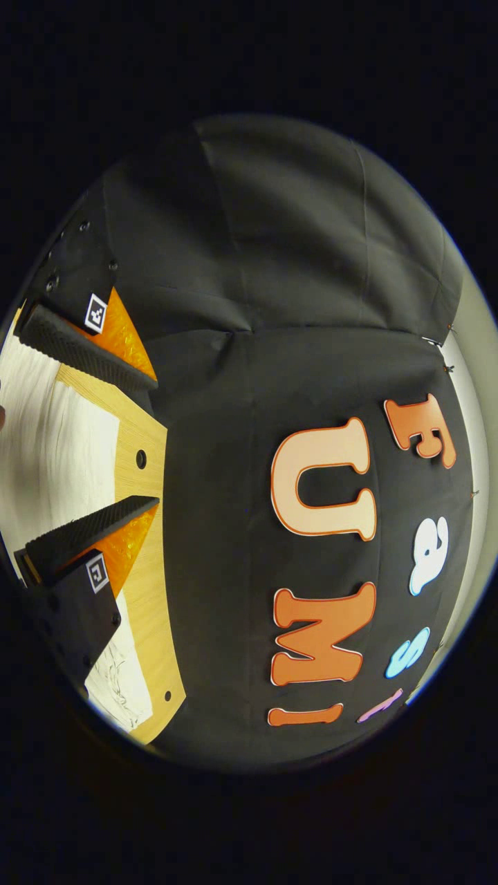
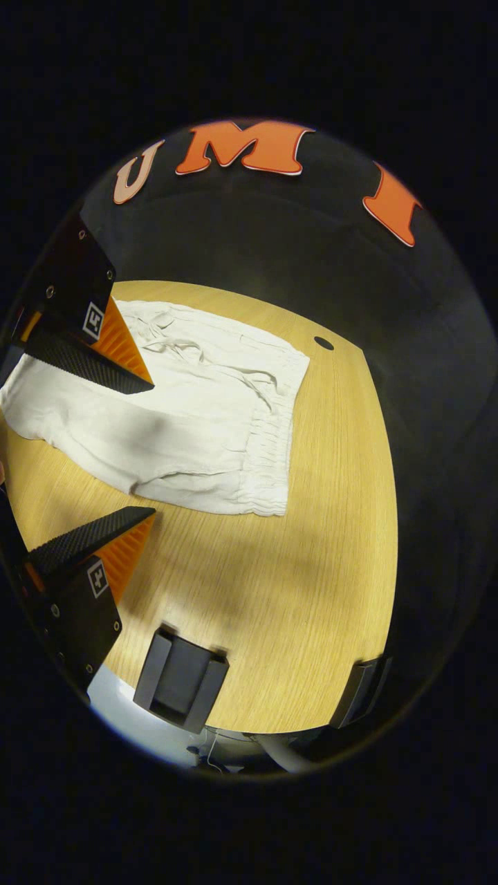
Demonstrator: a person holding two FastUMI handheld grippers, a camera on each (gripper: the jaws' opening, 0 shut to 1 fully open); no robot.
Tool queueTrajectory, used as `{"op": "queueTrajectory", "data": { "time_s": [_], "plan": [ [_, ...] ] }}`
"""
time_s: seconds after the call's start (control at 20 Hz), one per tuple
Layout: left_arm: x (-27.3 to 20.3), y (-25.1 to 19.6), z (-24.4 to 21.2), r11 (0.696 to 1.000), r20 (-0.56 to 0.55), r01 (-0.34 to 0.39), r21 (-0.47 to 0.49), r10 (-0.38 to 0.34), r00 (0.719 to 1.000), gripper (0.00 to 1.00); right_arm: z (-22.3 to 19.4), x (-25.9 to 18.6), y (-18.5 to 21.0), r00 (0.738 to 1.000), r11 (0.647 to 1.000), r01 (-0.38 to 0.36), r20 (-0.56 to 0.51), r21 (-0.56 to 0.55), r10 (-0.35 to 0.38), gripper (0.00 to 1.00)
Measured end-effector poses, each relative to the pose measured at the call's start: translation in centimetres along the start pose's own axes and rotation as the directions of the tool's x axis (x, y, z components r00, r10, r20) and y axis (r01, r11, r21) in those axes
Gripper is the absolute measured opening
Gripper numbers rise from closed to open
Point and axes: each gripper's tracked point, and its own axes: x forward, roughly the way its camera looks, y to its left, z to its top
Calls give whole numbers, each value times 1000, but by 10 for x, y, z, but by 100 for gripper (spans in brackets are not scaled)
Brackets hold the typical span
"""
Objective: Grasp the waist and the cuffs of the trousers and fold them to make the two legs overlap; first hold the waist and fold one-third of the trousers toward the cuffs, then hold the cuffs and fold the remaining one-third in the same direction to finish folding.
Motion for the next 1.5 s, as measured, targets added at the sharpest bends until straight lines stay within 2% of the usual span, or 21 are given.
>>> {"op": "queueTrajectory", "data": {
  "time_s": [0.15,0.35,0.45,0.6,0.75,0.8,0.9,1.0,1.1,1.15,1.25,1.35,1.4,1.5],
  "plan": [
    [0,7,-7,1000,-16,-20,-16,20,1000,99,-2,9,2,1000,1000,13,-25,17,-13,99],
    [3,17,-14,998,-37,-45,-34,44,998,99,2,17,11,999,999,-9,-43,46,11,99],
    [5,18,-20,997,-54,-46,-55,43,998,100,5,22,9,999,999,6,-46,42,-4,97],
    [2,18,-33,994,-90,-43,-98,34,995,99,1,31,7,997,998,22,-69,55,-18,77],
    [3,22,-46,990,-135,-56,-130,39,990,100,2,37,-1,997,996,44,-72,77,-38,26],
    [2,23,-51,987,-158,-57,-151,33,987,100,2,38,-1,997,995,43,-75,90,-36,15],
    [-1,25,-67,979,-227,-46,-197,0,974,99,3,39,-2,996,995,42,-78,96,-34,4],
    [-19,38,-95,966,-301,-60,-250,-19,954,98,2,38,-2,996,997,37,-79,72,-31,3],
    [-37,41,-123,934,-375,-92,-346,-48,926,98,3,38,-2,996,997,39,-85,70,-33,3],
    [-40,39,-138,905,-404,-117,-410,-65,912,98,3,38,-2,995,996,39,-90,76,-32,3],
    [-39,39,-164,838,-440,-173,-517,-86,894,100,3,38,-2,994,996,39,-100,83,-31,3],
    [-48,45,-186,771,-499,-253,-584,-96,861,100,3,39,-3,994,996,39,-106,85,-30,3],
    [-52,45,-189,732,-520,-293,-615,-97,849,100,3,39,-2,994,996,40,-108,85,-31,3],
    [-63,47,-203,635,-563,-383,-671,-101,820,100,3,39,-2,993,996,40,-112,85,-31,3]
  ]
}}
